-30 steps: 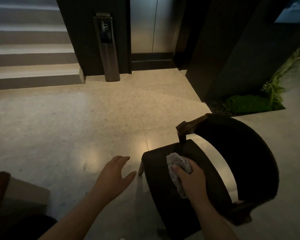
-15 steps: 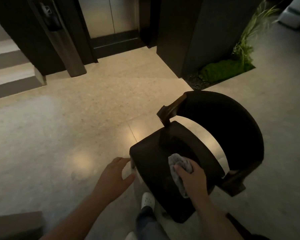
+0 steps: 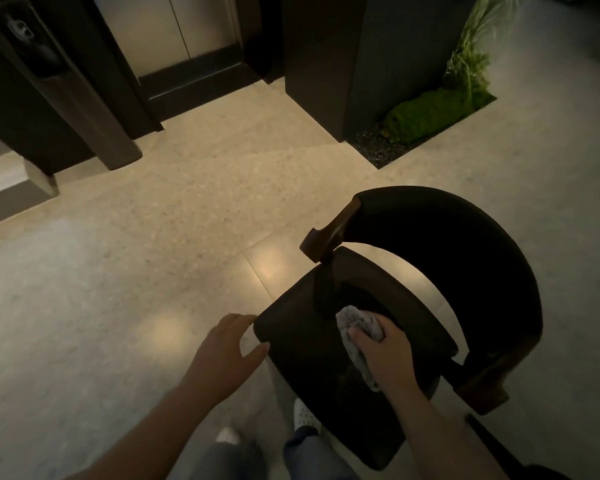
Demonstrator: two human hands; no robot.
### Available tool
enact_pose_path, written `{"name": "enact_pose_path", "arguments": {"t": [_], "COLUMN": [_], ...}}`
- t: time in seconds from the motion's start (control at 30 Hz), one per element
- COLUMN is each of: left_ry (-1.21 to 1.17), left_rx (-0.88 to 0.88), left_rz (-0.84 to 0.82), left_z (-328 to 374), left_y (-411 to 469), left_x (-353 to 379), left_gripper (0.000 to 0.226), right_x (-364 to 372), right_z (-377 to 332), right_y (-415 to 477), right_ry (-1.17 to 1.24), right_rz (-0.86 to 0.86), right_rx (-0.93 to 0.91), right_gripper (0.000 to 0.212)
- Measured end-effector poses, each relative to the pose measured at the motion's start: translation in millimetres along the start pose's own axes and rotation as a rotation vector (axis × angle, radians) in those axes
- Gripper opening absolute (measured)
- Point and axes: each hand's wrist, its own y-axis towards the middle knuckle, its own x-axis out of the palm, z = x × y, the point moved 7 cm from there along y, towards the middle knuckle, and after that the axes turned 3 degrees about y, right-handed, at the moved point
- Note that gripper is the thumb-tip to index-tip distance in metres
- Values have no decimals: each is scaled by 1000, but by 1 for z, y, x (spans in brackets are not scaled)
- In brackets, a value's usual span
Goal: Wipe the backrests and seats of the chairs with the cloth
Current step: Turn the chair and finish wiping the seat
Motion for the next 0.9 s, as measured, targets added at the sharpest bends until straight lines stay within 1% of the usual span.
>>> {"name": "enact_pose_path", "arguments": {"t": [0.2,0.37,0.47,0.67,0.73,0.9], "left_ry": [-4,28,60,133,176,233], "left_rx": [42,124,179,321,377,527], "left_rz": [-81,-181,-247,-355,-410,-540], "left_z": [-10,-27,-41,-57,-54,-24], "left_y": [44,83,108,149,157,169], "left_x": [-3,-13,-27,-45,-40,-11], "left_gripper": [55,57,57,56,56,56], "right_x": [12,34,57,104,111,108], "right_z": [5,0,-12,-23,-19,11], "right_y": [12,9,7,-8,-14,-30], "right_ry": [6,4,19,160,224,328], "right_rz": [55,161,237,376,435,573], "right_rx": [76,149,198,284,321,453], "right_gripper": [11,20,17,16,19,15]}}
